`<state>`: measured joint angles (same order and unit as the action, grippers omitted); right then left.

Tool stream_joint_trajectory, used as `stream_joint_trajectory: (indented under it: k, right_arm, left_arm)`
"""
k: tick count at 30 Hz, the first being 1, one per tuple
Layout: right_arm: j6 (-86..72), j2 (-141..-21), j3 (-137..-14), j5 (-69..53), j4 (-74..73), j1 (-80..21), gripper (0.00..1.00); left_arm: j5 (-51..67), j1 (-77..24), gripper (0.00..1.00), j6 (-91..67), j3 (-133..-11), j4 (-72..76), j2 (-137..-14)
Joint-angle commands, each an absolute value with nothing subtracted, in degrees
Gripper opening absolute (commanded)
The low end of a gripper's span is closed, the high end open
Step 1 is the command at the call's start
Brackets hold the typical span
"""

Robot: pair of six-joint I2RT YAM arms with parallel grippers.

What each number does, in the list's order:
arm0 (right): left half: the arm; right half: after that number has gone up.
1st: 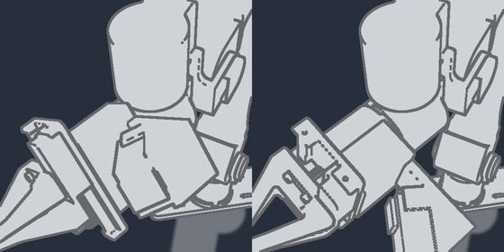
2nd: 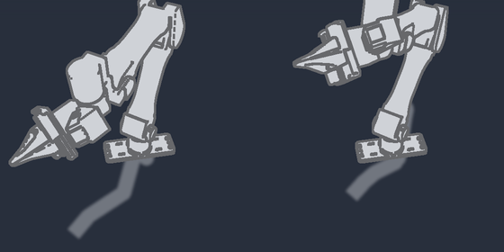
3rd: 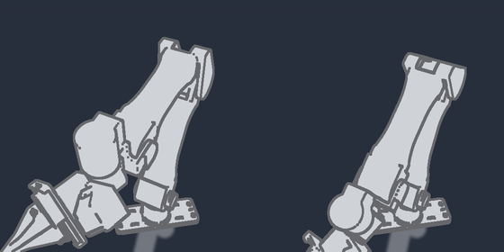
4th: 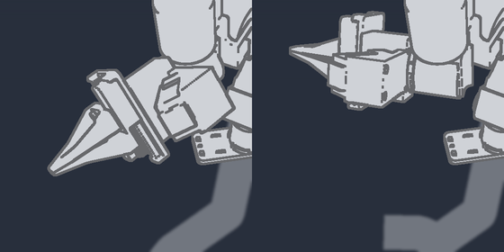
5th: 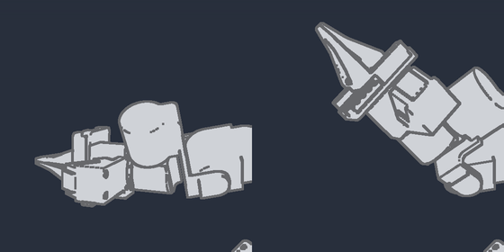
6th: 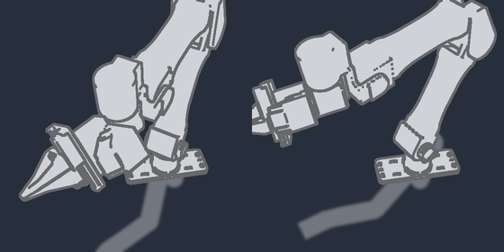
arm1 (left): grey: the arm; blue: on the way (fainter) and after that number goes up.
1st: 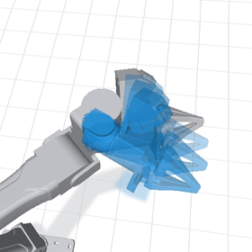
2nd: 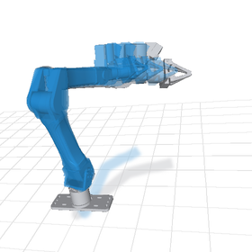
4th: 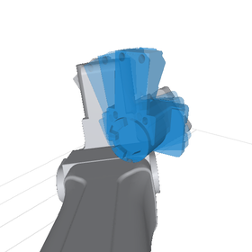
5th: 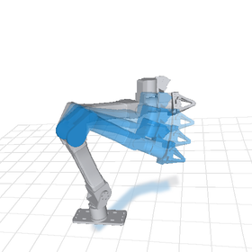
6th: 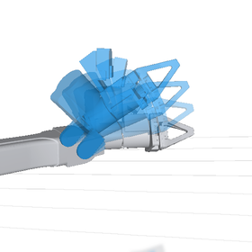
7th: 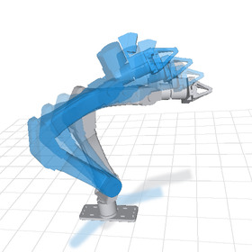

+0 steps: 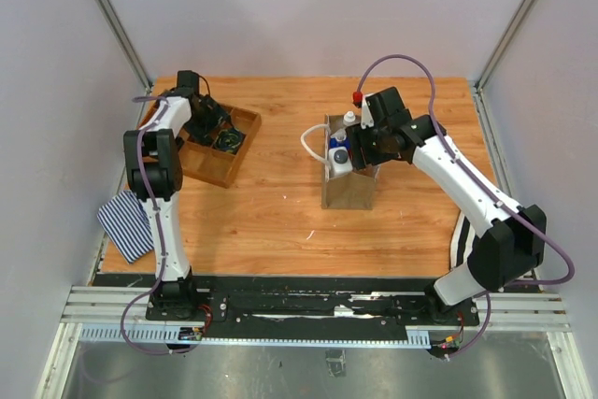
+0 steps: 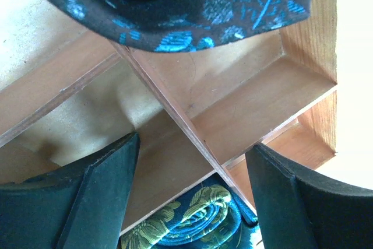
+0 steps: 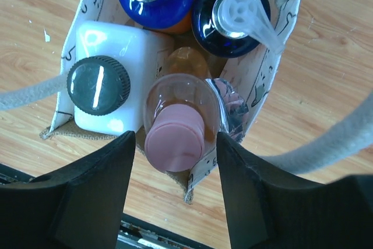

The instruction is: Take the personal care products out of the canvas bag

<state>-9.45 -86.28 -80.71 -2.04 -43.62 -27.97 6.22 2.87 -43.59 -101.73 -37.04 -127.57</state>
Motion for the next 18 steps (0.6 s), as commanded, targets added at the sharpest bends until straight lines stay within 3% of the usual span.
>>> stream_joint_trajectory:
  k: [1,9,18]
  right_arm:
    - [-8.0,-87.2,-82.5,-3.4,-41.5,-26.1,0.58]
    - [-6.6,-89.9,-86.4,-4.6,-42.7,-25.8,0.44]
    - [-6.4,-89.4,-86.8,-2.9,-44.3,-25.9,0.09]
  left_arm:
    - [-1.1,6.8,0.81,-43.0,-108.1,-41.0,-135.2]
    - [-0.3,11.3,0.79,-44.8,-119.8,-42.2,-141.3]
    - [7.0,10.8,0.73,-44.4,-127.1,-38.4,-142.6]
